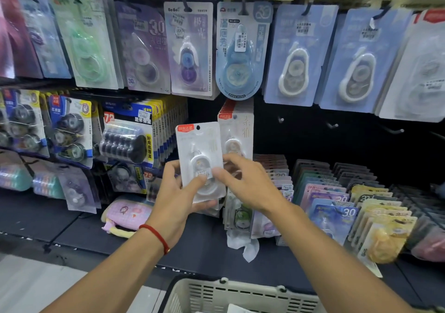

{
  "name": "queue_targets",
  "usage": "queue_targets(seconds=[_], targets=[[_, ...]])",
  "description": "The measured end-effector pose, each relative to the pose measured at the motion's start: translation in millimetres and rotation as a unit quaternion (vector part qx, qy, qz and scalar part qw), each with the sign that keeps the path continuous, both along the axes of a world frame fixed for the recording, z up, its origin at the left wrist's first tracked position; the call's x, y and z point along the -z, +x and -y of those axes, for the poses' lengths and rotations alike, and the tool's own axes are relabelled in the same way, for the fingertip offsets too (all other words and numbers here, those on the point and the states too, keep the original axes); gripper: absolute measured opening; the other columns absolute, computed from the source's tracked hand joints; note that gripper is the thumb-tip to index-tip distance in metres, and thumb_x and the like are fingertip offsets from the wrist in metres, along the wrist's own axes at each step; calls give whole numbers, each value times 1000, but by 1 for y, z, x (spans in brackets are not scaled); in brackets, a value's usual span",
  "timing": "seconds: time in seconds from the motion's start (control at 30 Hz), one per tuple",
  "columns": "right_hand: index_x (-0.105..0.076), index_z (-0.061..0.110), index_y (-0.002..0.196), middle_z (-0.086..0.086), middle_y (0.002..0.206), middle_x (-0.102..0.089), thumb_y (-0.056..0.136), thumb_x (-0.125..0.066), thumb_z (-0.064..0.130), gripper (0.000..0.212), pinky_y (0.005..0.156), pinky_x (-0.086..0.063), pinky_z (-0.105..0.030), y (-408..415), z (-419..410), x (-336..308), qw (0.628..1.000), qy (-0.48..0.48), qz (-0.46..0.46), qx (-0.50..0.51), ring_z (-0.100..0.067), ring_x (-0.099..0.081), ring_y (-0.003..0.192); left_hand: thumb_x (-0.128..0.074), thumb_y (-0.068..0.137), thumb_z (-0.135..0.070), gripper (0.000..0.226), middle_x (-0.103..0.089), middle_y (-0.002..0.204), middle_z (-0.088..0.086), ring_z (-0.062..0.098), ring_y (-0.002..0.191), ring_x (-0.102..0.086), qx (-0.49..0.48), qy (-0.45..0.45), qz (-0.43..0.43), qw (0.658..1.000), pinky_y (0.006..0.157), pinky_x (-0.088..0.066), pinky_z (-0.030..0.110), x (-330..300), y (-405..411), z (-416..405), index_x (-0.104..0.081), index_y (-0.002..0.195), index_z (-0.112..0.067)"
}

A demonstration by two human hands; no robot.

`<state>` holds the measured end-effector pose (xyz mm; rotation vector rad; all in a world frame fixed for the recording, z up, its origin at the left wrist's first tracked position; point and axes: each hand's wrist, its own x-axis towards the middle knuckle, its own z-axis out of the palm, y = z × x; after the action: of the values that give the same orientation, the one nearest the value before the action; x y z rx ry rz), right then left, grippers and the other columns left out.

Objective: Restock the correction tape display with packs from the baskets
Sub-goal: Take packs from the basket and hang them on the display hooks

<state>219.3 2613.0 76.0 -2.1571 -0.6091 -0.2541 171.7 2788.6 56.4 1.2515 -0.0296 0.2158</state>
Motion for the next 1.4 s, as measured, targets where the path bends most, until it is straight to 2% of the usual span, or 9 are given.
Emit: queue_targets(seconds=[0.33,0.5,0.77,0.83,0.9,0.97,1.07,1.23,1.4], targets=[[-66,24,112,9,99,-80,97,-73,37,21,84,-62,-41,5,16,-6,970,224,-60,77,-10,-77,91,-66,98,6,56,-70,126,11,24,103,-76,30,18,35,999,84,-65,41,1,3,22,-58,137,-33],[-71,18,108,-17,97,-78,90,-74,47,34,81,-56,-65,-2,18,-12,968,240,-59,47,-50,-70,98,-64,98,7,47,-73,120,9,20,95,-77,2,43,53,998,76,-65,34,1,4,29,-64,131,-27],[-77,24,109,-14,96,-80,93,-73,49,30,82,-62,-56,-3,13,-16,960,272,-68,19,-39,-76,92,-67,96,6,46,-74,119,6,20,93,-76,-40,44,76,995,76,-64,32,0,6,29,-66,125,-30],[-76,22,105,12,80,-77,95,-73,49,30,66,-56,-29,1,14,-11,969,235,-55,55,-8,-70,73,-71,93,-6,45,-72,122,-2,17,99,-74,-38,88,72,993,82,-64,33,3,9,28,-65,125,-37],[-69,20,123,17,100,-76,95,-70,53,43,76,-53,-22,7,15,0,980,136,-22,145,-8,-67,92,-72,90,-21,47,-68,130,-15,7,111,-68,-42,196,64,978,95,-59,33,7,11,24,-62,131,-41],[-44,17,153,2,148,-53,99,-65,48,65,101,-44,-27,7,17,11,972,-8,72,224,-18,-51,131,-70,94,-16,57,-58,144,-17,-2,125,-57,-64,314,71,944,105,-52,28,13,14,21,-56,145,-37],[-35,20,160,-5,168,-26,101,-63,19,66,114,-40,-40,7,23,21,952,-146,210,167,-23,-33,148,-64,93,-3,69,-43,160,-10,6,149,-37,-67,414,123,899,125,-34,37,15,26,23,-49,154,-30],[3,33,168,10,175,15,98,-57,8,96,120,-36,-44,15,32,27,936,-313,136,86,-17,-3,162,-60,93,3,89,-13,174,-11,9,160,-12,12,456,94,885,129,-18,32,16,47,33,-27,164,-37],[-6,35,168,15,175,10,99,-55,5,90,123,-29,-33,13,45,21,961,-258,100,20,-11,-4,161,-60,92,2,93,-5,175,-14,7,160,-8,20,482,113,869,125,-18,26,23,49,26,-21,166,-40]])
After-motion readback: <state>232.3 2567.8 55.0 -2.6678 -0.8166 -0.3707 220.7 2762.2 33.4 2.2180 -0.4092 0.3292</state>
